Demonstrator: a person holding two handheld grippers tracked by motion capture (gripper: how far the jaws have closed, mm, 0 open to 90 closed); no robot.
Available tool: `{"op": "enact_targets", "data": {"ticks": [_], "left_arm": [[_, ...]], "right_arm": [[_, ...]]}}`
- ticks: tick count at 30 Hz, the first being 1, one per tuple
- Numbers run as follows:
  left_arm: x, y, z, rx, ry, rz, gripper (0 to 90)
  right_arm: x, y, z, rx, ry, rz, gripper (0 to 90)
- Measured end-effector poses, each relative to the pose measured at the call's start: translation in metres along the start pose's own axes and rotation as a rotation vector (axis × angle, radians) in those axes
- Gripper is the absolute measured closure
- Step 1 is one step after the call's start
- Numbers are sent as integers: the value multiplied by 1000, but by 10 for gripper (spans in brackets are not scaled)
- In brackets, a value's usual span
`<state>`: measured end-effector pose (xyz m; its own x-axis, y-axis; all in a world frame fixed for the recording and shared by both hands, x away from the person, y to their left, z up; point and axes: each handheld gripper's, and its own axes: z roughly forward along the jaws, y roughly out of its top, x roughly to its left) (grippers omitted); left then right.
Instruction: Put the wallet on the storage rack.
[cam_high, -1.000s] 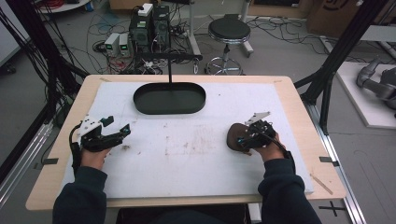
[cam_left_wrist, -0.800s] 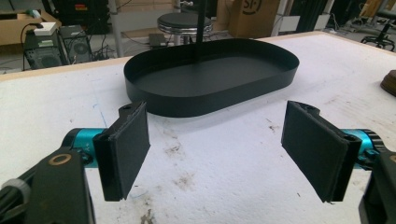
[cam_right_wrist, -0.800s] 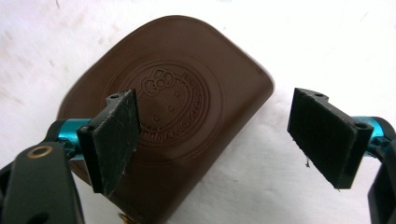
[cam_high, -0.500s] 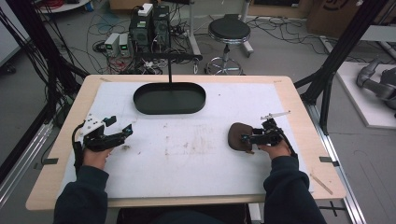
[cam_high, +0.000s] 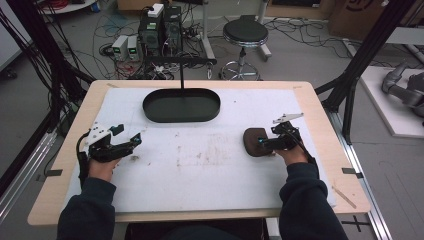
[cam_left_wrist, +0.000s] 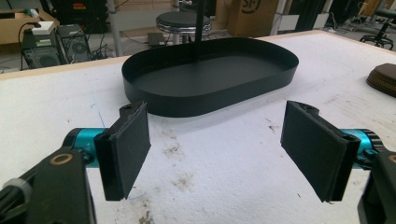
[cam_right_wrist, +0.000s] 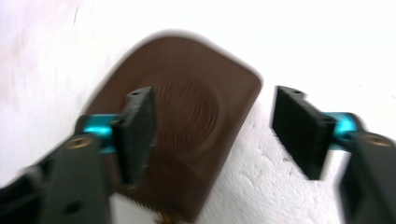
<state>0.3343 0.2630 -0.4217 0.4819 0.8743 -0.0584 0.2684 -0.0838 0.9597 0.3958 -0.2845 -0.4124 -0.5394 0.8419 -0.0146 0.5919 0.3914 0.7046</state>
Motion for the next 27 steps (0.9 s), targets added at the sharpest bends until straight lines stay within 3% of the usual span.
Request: {"op": "enact_targets", "data": {"ticks": [1,2,5,6,9,17,23,27], "left_arm": [[0,0,0,0,0,0,239],[0,0,0,0,0,1,239],[0,0,0,0,1,1,240],[0,0,0,1,3,1,240],[0,0,0,1,2,4,239],[-2,1,0,0,-1,8,239],[-1,0,0,3,2,6,240],[0,0,0,1,4,5,240]], "right_arm": [[2,-2,0,-25,-5,76,209],[5,-3,2,-30,0,109,194],[13,-8,12,-11,-5,155,194],[15,-9,16,8,-6,162,191],[13,-11,20,-2,2,149,155],[4,-15,31,6,116,223,135],[7,-13,29,1,106,170,171],[15,-8,24,-12,75,87,221]]}}
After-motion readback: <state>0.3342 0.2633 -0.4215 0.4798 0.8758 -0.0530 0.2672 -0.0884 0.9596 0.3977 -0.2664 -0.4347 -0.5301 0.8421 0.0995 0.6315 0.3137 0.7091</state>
